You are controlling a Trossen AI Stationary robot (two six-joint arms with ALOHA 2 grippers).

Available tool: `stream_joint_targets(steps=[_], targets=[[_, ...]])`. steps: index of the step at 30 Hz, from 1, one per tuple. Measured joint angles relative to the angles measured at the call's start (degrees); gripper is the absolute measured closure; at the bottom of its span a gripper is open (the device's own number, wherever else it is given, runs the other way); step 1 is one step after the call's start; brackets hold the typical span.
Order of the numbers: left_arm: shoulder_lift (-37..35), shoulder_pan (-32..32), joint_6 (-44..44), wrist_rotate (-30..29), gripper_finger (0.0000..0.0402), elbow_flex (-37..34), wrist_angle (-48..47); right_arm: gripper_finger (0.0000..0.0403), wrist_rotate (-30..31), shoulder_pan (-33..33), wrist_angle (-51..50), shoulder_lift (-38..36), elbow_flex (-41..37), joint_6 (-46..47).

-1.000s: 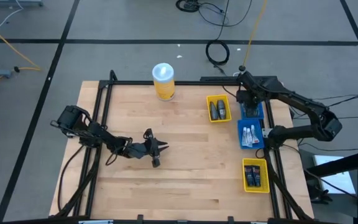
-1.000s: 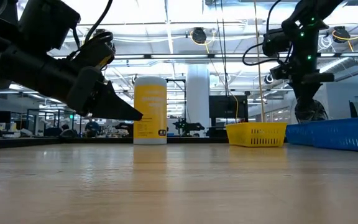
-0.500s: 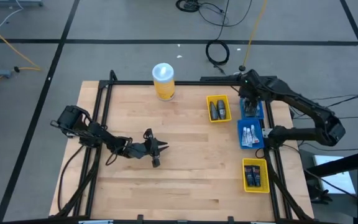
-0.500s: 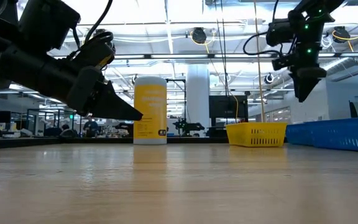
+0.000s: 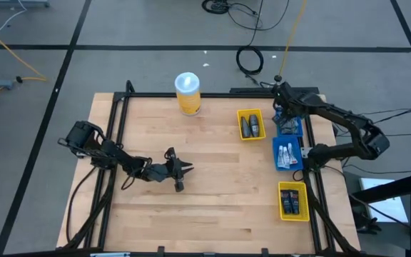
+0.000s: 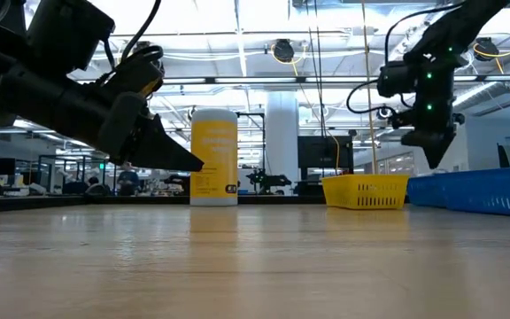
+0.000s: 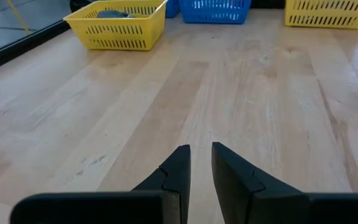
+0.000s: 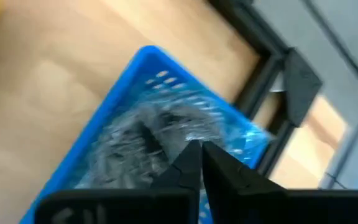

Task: Pick & Place Travel size toiletries
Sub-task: Put the black hairbrush into the top blue basket

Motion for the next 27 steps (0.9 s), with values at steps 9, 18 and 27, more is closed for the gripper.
stream_joint_targets(steps=[9, 18, 27], targets=[[0.0, -0.01, -0.44, 0.0, 0.0334, 0.0, 0.02, 0.0395, -4.16, 1.15, -3.95, 0.25, -0.48, 5.07], [0.0, -0.01, -0.98, 0.95, 0.0334, 0.0, 0.04, 0.0399, -4.75, 2.28, -4.23, 0.25, -4.31, 4.34], [0.0, 0.04, -1.01, 1.03, 0.0334, 0.0, 0.07, 0.0402, -4.81, 5.16, 0.61, 0.25, -5.42, 4.61]])
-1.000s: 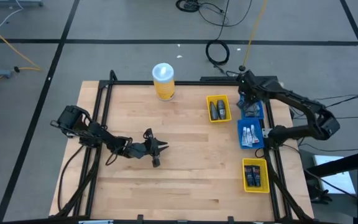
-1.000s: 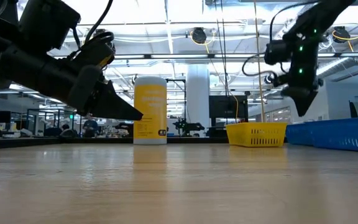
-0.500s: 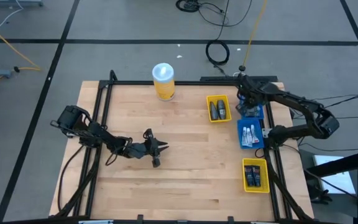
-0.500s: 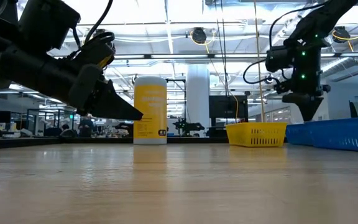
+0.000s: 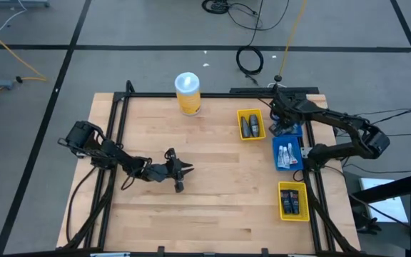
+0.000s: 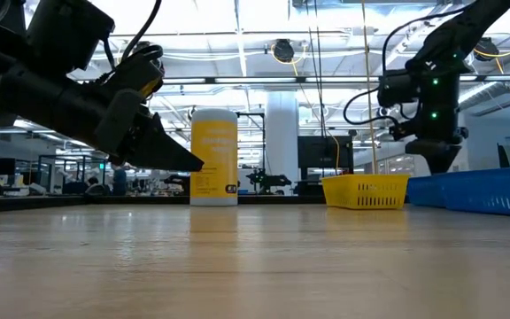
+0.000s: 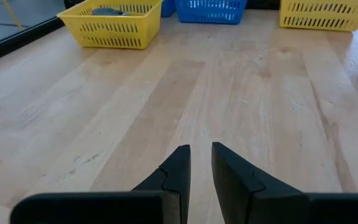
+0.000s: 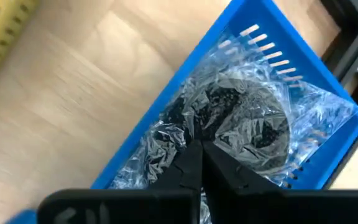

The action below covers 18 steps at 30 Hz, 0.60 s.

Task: Pick & Place Travel size toiletries
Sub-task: Put the black hairbrush into the top blue basket

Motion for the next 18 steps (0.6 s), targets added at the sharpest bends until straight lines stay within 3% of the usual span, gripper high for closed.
stream_joint_targets(steps=[7, 18], targets=[[0.0, -0.02, 0.02, 0.04, 0.0334, 0.0, 0.0, 0.0402, -4.31, 0.22, 2.6, -0.02, 0.0, 0.9], [0.0, -0.02, 0.07, 0.04, 0.0334, 0.0, 0.0, 0.04, -4.23, 0.22, 2.59, -0.55, 0.64, 0.67]])
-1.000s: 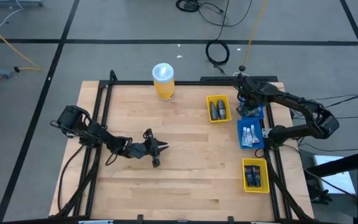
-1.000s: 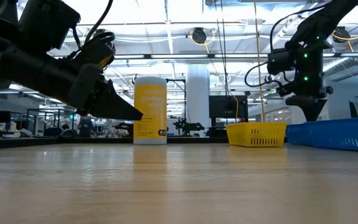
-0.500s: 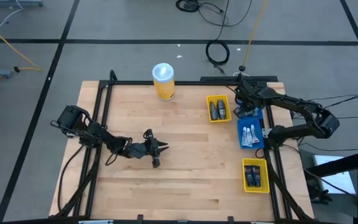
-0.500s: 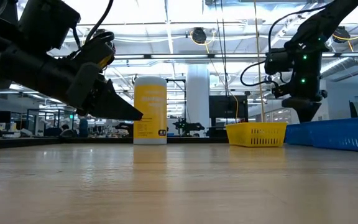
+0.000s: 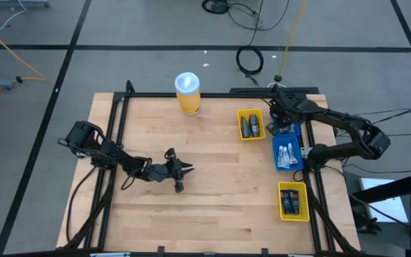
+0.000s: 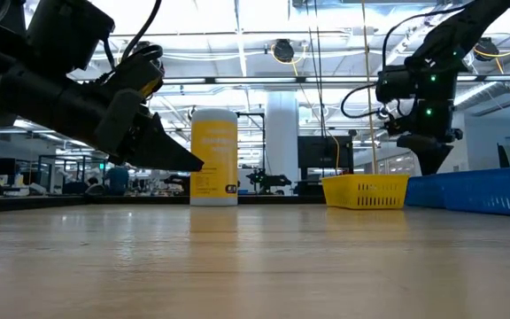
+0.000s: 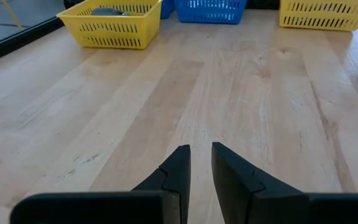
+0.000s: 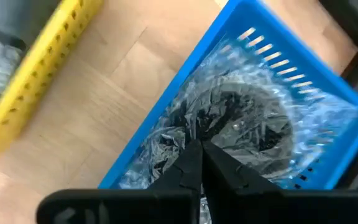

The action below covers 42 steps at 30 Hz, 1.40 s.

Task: Pick & Place Travel size toiletries
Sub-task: Put the black hairbrush into the top blue basket, then return to home position

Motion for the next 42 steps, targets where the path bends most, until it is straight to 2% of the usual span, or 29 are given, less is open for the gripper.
stream_joint_targets(steps=[9, 11, 15, 18, 23, 26, 34, 39, 42], targets=[[0.0, 0.0, 0.04, 0.0, 0.0334, 0.0, 0.0, 0.0392, -1.72, 0.41, -5.15, -8.8, 4.6, 1.73], [0.0, 0.0, 0.08, 0.0, 0.0334, 0.0, 0.0, 0.0393, -6.51, 1.27, -4.17, -12.02, 4.4, 1.69], [0.0, 0.04, 0.19, 0.0, 0.0334, 0.0, -0.02, 0.0397, -22.79, 4.79, 2.05, -19.49, 1.57, 1.68], [0.0, 0.07, 0.31, -0.01, 0.0334, 0.0, -0.02, 0.0399, -33.03, 8.68, 10.71, -26.09, -3.37, 3.02], [0.0, 0.07, 0.55, -0.09, 0.0334, 0.0, -0.02, 0.04, -40.9, 16.13, 32.79, -37.02, -16.53, 11.58], [0.0, 0.07, 0.55, -0.11, 0.0334, 0.0, -0.02, 0.0402, -42.22, 20.17, 43.62, -42.45, -23.44, 15.03], [-0.01, 0.18, 0.55, -1.75, 0.0334, 0.0, -0.02, 0.0402, -41.59, 24.72, 54.38, -54.75, -35.15, 15.37], [-0.02, 1.0, -0.15, -1.9, 0.0334, 0.0, -0.02, 0.0403, -34.61, 27.49, 61.63, -59.38, -39.79, 17.5], [-0.02, 1.55, -0.24, -1.91, 0.0334, 0.0, -0.02, 0.0403, -32.49, 30.37, 61.73, -60.5, -40.86, 16.92]])
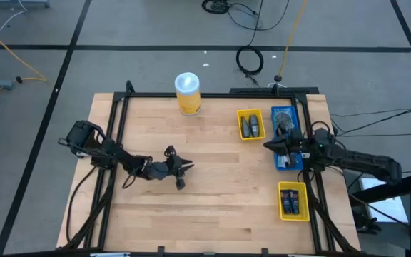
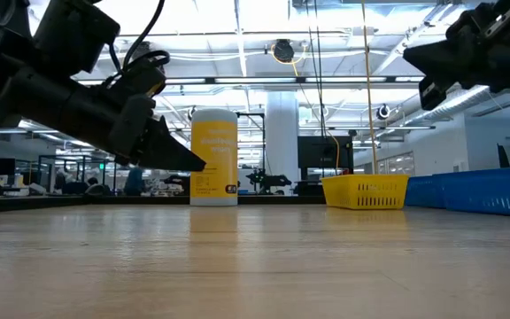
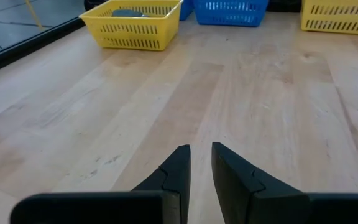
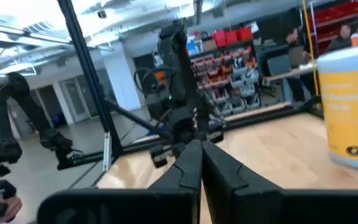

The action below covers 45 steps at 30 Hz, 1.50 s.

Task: Pick & Place Travel size toiletries
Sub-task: Return to home position

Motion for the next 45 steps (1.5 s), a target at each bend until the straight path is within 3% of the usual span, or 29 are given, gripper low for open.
stream_joint_targets(steps=[7, 10, 20, 29, 34, 40, 45], targets=[[0.0, 0.71, 0.0, -0.01, 0.0334, 0.0, 0.0, 0.0403, 16.96, 10.65, -2.69, -0.05, -1.58, -4.72], [0.0, 0.73, 0.0, 0.01, 0.0334, 0.0, 0.0, 0.0403, 21.29, 14.34, -6.36, 0.0, -1.62, -6.16], [0.0, 0.73, -0.12, -0.01, 0.0334, 0.0, 0.0, 0.0403, 21.84, 17.92, -18.61, -0.02, -1.73, -7.14], [-0.6, 0.62, -0.61, 0.99, 0.0334, 0.0, -1.1, 0.04, 21.73, 18.13, -19.21, -0.02, -1.75, -6.33], [-9.0, 0.55, 0.87, 2.26, 0.034, -2.46, -6.83, 0.0399, 21.75, 18.13, -19.21, -0.02, -1.77, -6.45], [-24.0, 0.64, 1.35, 3.44, 0.0394, -14.51, -4.88, 0.0399, 21.77, 18.13, -19.24, -0.02, -1.77, -6.45], [-36.63, 1.41, 0.85, 9.32, 0.0391, -22.32, -2.56, 0.0401, 21.77, 18.1, -19.26, 0.0, -1.77, -6.45]])
